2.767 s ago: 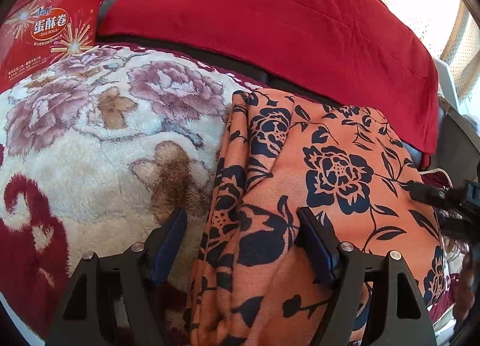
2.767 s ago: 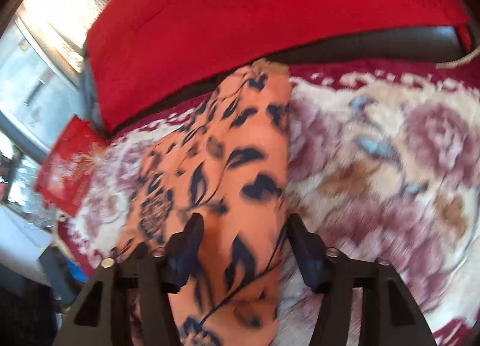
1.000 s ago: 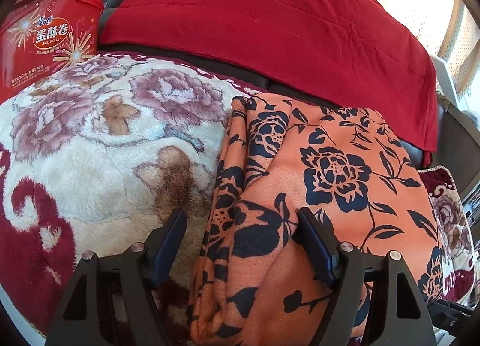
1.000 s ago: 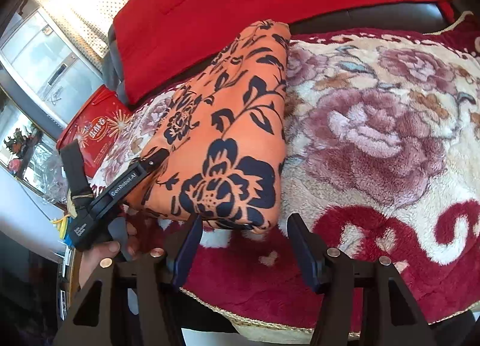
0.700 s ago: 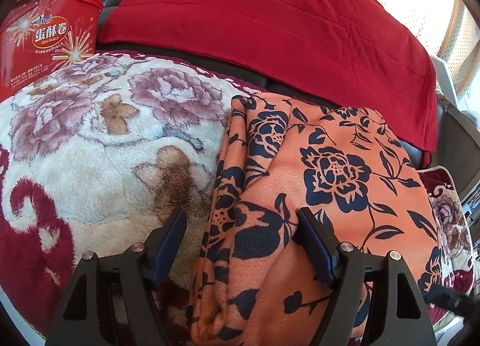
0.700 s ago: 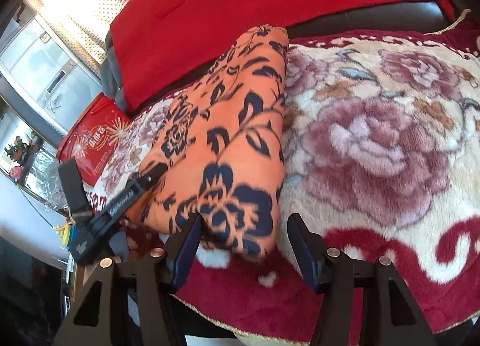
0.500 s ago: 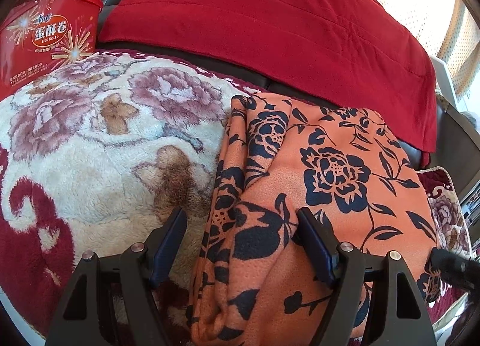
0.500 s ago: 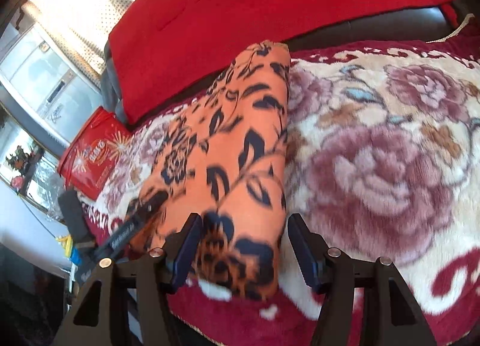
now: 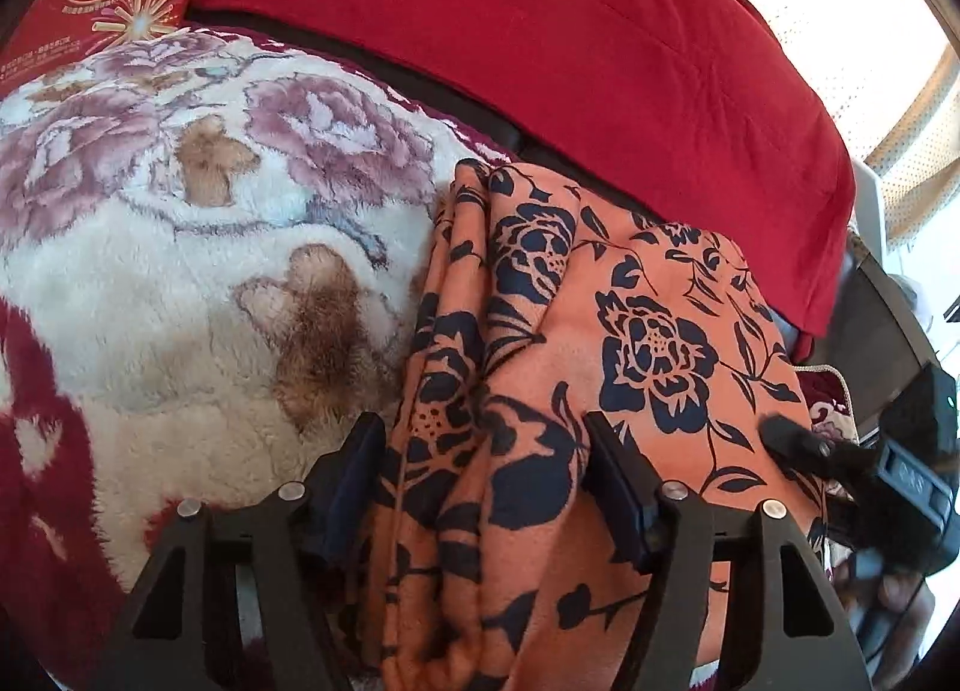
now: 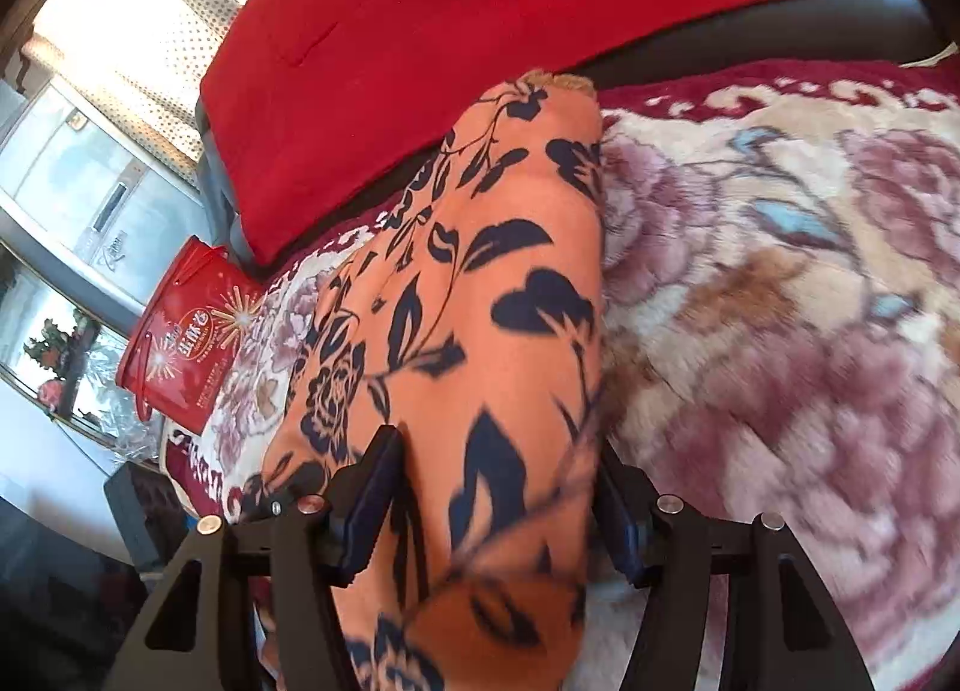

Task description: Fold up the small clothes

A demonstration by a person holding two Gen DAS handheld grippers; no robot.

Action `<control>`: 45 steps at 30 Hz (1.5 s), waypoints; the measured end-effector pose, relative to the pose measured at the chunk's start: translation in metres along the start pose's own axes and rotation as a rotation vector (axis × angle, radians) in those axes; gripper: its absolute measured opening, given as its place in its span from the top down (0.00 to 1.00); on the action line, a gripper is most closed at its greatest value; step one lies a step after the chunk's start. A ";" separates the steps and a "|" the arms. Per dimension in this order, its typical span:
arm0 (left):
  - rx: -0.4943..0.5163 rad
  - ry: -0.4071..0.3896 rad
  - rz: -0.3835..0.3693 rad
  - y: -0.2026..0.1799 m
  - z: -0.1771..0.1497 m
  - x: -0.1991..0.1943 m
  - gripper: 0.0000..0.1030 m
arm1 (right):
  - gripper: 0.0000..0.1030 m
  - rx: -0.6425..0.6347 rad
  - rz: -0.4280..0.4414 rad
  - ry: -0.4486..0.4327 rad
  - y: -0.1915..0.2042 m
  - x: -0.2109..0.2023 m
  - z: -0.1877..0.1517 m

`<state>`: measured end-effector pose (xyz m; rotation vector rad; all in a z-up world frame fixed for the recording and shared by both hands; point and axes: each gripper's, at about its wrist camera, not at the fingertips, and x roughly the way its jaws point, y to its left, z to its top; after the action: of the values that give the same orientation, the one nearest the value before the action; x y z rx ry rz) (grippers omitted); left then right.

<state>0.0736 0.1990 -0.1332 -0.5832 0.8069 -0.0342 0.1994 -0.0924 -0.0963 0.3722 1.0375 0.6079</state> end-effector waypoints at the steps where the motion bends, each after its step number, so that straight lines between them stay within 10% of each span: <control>1: 0.003 -0.001 0.002 0.000 0.000 0.001 0.34 | 0.37 -0.014 0.007 0.013 0.003 0.006 0.003; 5: -0.014 -0.001 -0.004 0.002 0.002 0.003 0.33 | 0.65 -0.111 -0.042 0.008 0.021 0.005 0.007; 12: 0.021 -0.179 -0.033 -0.009 0.005 -0.034 0.31 | 0.62 -0.129 -0.113 -0.030 0.021 -0.005 -0.003; 15: -0.059 -0.051 -0.105 0.004 0.015 -0.022 0.27 | 0.34 -0.005 -0.019 -0.027 -0.004 -0.007 -0.003; 26: -0.155 0.262 -0.247 0.025 0.042 0.029 0.25 | 0.33 -0.019 0.086 -0.002 -0.011 -0.002 0.019; 33: -0.167 0.309 -0.334 0.026 0.038 0.041 0.68 | 0.59 -0.107 0.051 0.058 0.005 0.011 0.019; 45: -0.002 0.142 -0.435 -0.080 0.072 -0.025 0.72 | 0.67 -0.249 0.049 -0.129 0.040 -0.102 0.051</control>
<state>0.1205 0.1724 -0.0371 -0.7562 0.8041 -0.4773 0.1950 -0.1254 0.0194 0.2152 0.8201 0.7388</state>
